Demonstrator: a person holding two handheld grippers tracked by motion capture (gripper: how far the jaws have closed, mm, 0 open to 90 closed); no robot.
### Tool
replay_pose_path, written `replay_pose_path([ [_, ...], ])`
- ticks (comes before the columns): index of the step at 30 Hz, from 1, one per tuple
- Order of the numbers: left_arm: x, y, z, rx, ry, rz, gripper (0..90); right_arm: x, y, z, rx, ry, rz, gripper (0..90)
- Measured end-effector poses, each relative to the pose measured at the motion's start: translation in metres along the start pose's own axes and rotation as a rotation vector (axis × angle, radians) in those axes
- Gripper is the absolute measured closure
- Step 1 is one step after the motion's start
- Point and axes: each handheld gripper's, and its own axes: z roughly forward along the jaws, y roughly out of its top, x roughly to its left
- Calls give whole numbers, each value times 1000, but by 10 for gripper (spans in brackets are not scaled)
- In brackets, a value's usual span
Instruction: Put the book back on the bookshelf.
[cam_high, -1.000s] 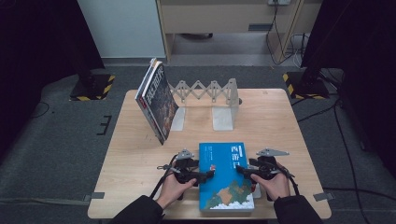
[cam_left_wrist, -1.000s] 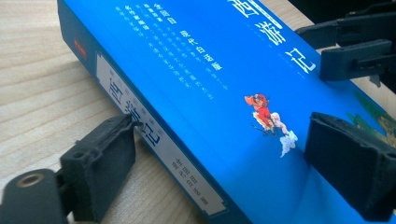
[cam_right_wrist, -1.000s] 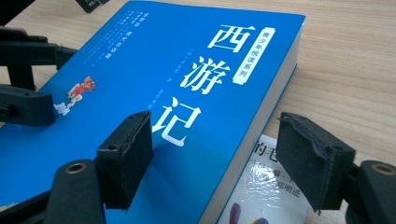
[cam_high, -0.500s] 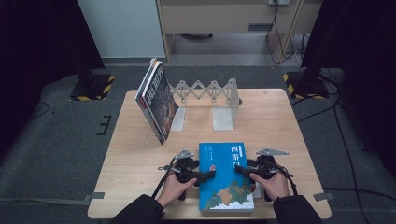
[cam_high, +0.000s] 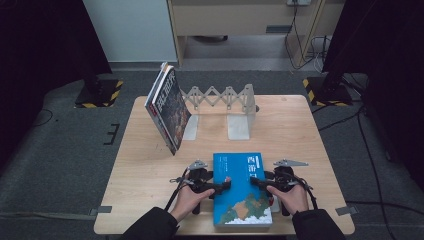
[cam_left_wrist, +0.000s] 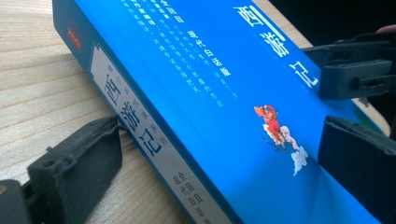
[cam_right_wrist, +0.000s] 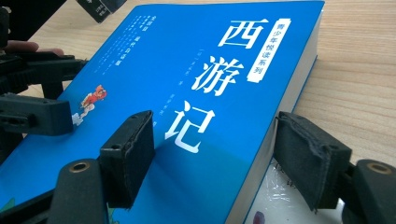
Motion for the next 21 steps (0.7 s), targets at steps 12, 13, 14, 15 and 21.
replay_pose_path([
  [12,5,2,-6,10,-1,-54,115,0,0,1,4,7,10,284],
  [13,5,2,-7,13,-2,-62,124,0,0,1,3,6,9,284],
  [14,6,2,-8,16,-8,-73,133,0,0,1,4,6,11,283],
  [15,6,3,-8,22,-12,-80,145,0,0,1,4,6,14,284],
  [21,9,3,-9,38,-46,-126,209,0,-1,1,1,4,19,281],
])
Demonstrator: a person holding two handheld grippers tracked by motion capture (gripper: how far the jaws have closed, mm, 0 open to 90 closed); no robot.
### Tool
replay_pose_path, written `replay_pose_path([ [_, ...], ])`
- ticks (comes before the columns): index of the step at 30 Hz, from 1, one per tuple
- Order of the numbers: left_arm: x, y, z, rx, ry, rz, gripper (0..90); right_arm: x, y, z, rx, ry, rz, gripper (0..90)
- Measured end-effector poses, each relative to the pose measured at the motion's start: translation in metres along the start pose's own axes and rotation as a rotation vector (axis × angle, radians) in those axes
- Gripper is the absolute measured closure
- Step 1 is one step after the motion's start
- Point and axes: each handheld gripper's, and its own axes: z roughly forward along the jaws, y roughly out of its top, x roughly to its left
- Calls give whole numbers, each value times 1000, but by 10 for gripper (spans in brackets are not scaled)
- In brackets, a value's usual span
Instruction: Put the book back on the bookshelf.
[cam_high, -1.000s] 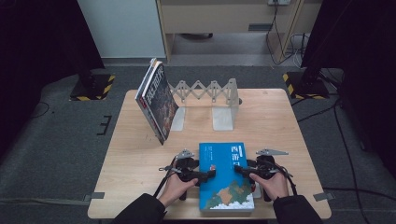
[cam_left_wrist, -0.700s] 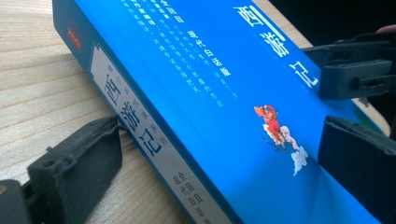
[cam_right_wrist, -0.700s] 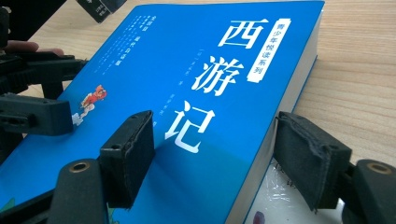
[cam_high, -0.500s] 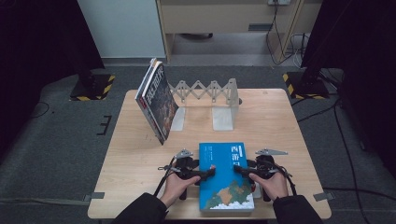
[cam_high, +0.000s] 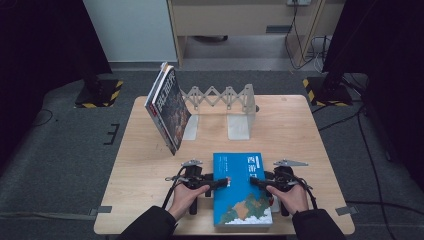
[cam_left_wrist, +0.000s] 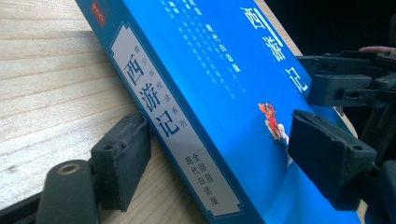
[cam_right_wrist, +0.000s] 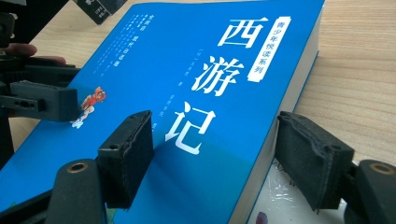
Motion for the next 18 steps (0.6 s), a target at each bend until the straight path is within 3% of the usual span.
replay_pose_path([
  [7,-1,2,-4,3,-2,-1,255,-1,-1,0,-3,9,9,281],
  [18,-2,5,-11,52,-17,-5,306,-4,-1,0,-12,27,24,297],
])
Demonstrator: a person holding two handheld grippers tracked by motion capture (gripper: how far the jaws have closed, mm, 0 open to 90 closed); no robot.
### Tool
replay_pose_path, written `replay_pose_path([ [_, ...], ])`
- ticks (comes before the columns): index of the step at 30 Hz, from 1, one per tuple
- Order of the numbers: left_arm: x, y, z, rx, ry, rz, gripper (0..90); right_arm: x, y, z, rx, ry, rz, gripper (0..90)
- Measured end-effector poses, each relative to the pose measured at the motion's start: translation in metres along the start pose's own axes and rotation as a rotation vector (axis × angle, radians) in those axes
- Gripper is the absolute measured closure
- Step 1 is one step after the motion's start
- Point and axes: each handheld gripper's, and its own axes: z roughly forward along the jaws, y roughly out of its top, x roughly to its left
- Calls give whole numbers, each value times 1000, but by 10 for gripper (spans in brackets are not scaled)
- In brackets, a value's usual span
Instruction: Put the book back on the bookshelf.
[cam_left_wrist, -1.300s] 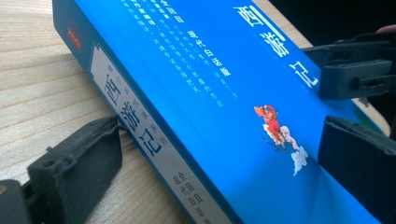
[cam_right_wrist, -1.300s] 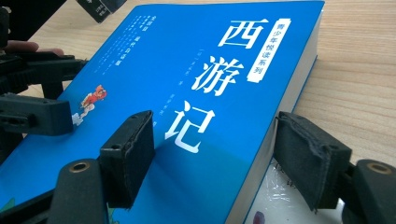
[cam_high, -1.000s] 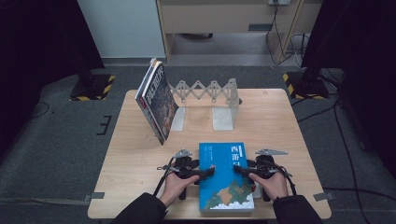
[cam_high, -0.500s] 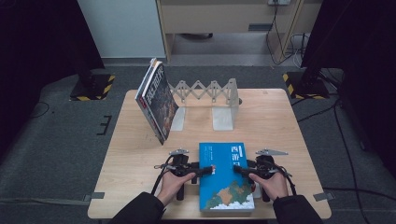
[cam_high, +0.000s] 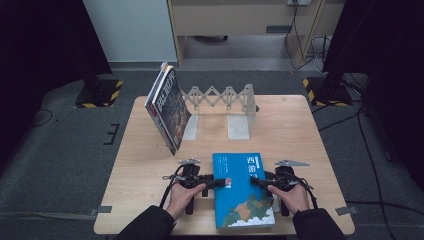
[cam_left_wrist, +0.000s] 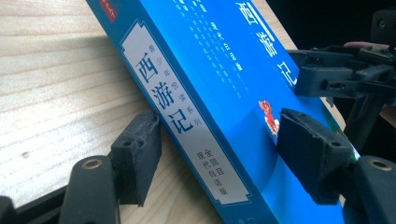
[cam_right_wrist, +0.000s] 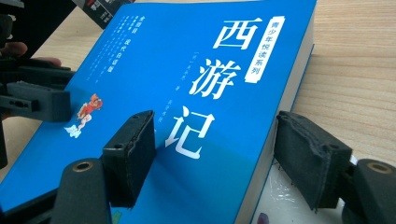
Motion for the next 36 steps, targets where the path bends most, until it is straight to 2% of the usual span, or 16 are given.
replay_pose_path([
  [6,0,0,-3,9,-18,2,319,1,0,0,1,-1,8,301],
  [9,-1,1,-2,-26,-65,-12,353,1,1,1,1,-2,13,306],
  [10,-3,2,-2,-32,-69,-6,366,0,1,1,0,-3,15,305],
  [13,-5,3,-2,-25,-61,2,367,0,1,1,-1,1,24,307],
  [17,-5,4,1,-24,-72,5,367,0,1,0,2,-2,19,311],
  [22,-14,5,6,-10,-120,21,413,2,3,2,-7,18,18,350],
  [27,-16,4,6,6,-106,35,421,4,4,3,0,33,-4,361],
  [36,-15,3,11,7,-103,16,424,5,5,3,1,34,-21,372],
])
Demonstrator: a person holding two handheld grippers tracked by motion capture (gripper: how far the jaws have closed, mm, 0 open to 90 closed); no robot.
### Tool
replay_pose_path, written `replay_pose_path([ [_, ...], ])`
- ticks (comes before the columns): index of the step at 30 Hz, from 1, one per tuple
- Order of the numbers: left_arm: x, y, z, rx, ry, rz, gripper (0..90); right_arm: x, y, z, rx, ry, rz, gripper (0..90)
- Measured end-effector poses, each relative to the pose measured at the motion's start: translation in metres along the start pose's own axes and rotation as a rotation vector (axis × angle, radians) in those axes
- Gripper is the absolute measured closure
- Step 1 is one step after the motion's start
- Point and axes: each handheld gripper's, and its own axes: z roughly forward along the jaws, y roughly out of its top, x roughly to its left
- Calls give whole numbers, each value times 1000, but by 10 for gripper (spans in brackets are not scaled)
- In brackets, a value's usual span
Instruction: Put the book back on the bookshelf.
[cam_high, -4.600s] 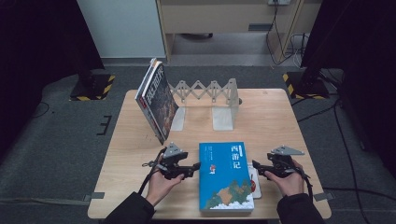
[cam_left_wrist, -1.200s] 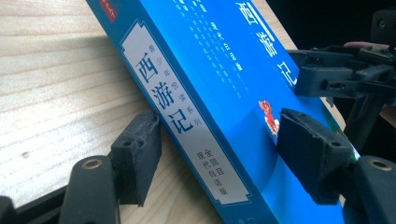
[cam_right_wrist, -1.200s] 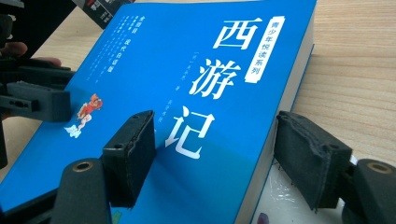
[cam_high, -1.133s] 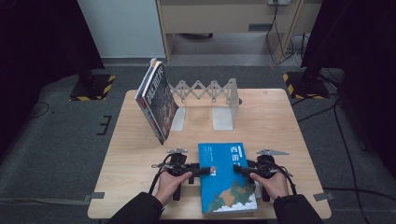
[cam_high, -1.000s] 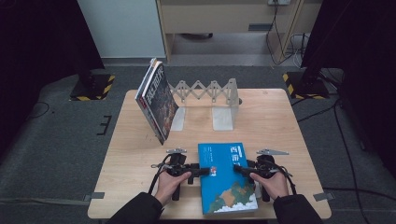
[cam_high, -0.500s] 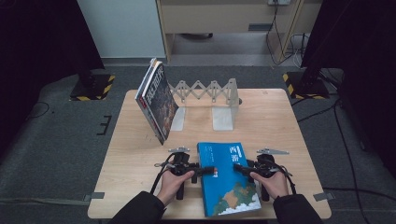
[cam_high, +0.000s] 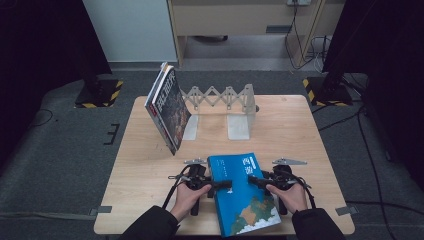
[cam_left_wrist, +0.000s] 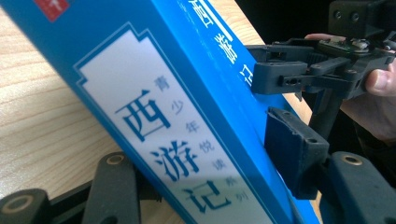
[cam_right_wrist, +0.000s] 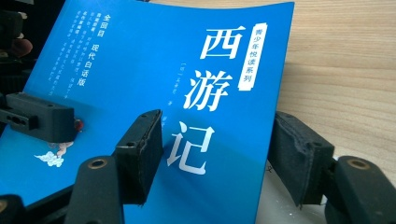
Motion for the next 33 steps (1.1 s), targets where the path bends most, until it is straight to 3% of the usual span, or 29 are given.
replay_pose_path([
  [13,3,1,-1,3,-26,-37,456,-3,-4,0,4,13,3,319],
  [16,1,4,-3,15,-27,-23,465,-2,-4,-1,0,15,0,322],
  [22,-4,12,-7,30,-16,24,471,-3,-1,-3,-12,28,18,391],
  [27,-4,15,-10,30,-18,-3,488,-3,1,-4,-19,27,33,429],
  [33,-8,28,-19,-2,-13,16,527,-2,7,-9,-89,50,36,491],
])
